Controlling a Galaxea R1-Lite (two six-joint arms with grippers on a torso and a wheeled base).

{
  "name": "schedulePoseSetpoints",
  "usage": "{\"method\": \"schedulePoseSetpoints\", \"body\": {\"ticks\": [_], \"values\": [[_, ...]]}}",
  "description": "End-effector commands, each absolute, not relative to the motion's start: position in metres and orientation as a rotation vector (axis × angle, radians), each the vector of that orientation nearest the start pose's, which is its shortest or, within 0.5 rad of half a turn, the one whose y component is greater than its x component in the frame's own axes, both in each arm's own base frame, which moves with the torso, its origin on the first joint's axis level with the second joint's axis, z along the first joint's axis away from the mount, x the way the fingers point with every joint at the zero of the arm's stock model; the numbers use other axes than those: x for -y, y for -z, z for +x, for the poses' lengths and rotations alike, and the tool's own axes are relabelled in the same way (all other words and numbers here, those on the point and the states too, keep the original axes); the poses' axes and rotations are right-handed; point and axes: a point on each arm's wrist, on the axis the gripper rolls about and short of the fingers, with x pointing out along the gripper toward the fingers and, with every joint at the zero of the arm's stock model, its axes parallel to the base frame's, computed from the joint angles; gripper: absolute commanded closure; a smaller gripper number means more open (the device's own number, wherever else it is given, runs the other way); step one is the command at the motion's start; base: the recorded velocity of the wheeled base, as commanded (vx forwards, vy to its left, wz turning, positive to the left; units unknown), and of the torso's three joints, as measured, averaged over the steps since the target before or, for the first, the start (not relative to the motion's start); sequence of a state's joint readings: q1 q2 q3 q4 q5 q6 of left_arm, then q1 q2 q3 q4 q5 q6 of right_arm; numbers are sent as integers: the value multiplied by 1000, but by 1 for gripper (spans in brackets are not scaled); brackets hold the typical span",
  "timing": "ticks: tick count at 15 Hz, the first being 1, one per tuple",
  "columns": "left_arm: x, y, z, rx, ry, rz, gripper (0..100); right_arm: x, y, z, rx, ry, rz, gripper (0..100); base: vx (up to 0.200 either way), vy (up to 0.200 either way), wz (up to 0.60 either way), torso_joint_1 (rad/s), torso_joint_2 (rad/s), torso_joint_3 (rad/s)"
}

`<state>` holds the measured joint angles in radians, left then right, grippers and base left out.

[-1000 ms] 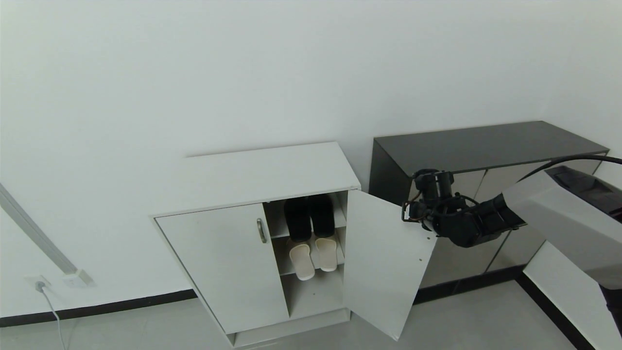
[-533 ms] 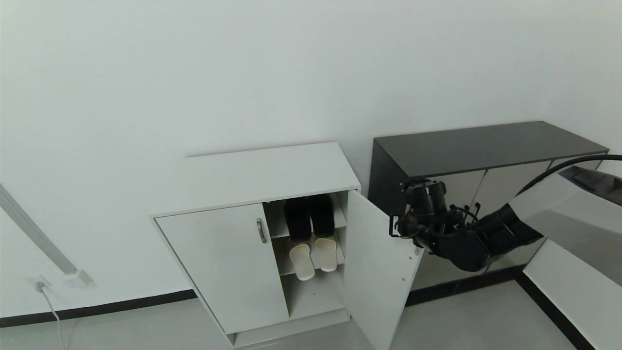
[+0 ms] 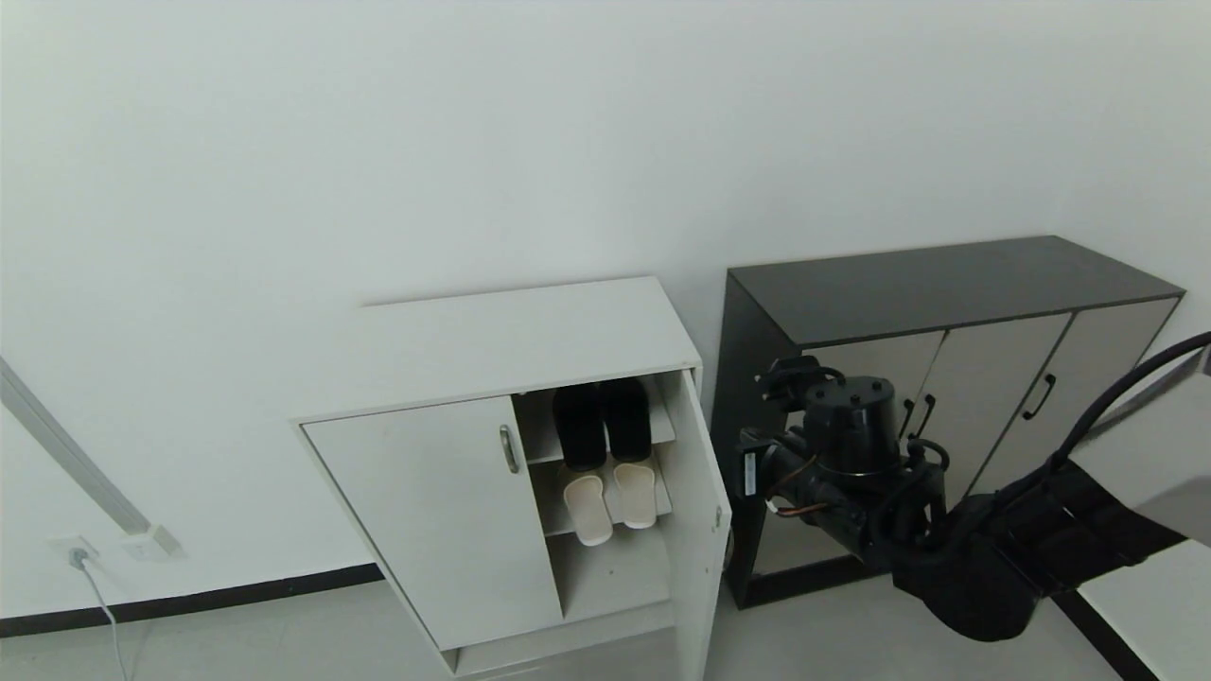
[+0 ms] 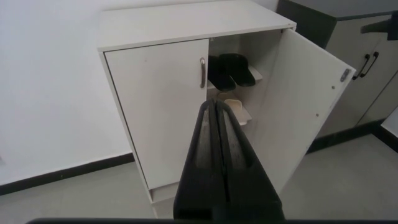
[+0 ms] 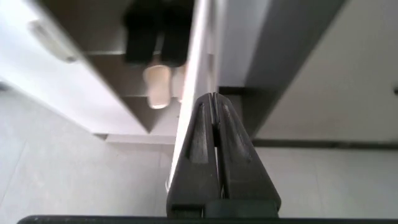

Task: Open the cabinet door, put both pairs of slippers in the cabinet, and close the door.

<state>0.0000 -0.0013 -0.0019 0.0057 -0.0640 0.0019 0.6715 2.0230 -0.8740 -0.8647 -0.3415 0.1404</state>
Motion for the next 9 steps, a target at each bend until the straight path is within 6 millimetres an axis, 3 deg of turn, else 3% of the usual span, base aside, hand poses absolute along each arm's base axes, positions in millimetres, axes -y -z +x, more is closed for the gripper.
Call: {"method": "schedulePoseSetpoints", "body": {"ticks": [1,7,9], "values": [[1,-75,-23,-5,64,1,100,-224,-120,283,-260,-329,-2,100,0,0,0,0,0,0],[1,-75,-23,-5,64,1,100,-224,-117,283,-252,-330,3,100,0,0,0,0,0,0],[1,-75,-23,-3,64,1,100,-224,-114,282,-262,-335,-3,100,0,0,600,2,2,2]]}}
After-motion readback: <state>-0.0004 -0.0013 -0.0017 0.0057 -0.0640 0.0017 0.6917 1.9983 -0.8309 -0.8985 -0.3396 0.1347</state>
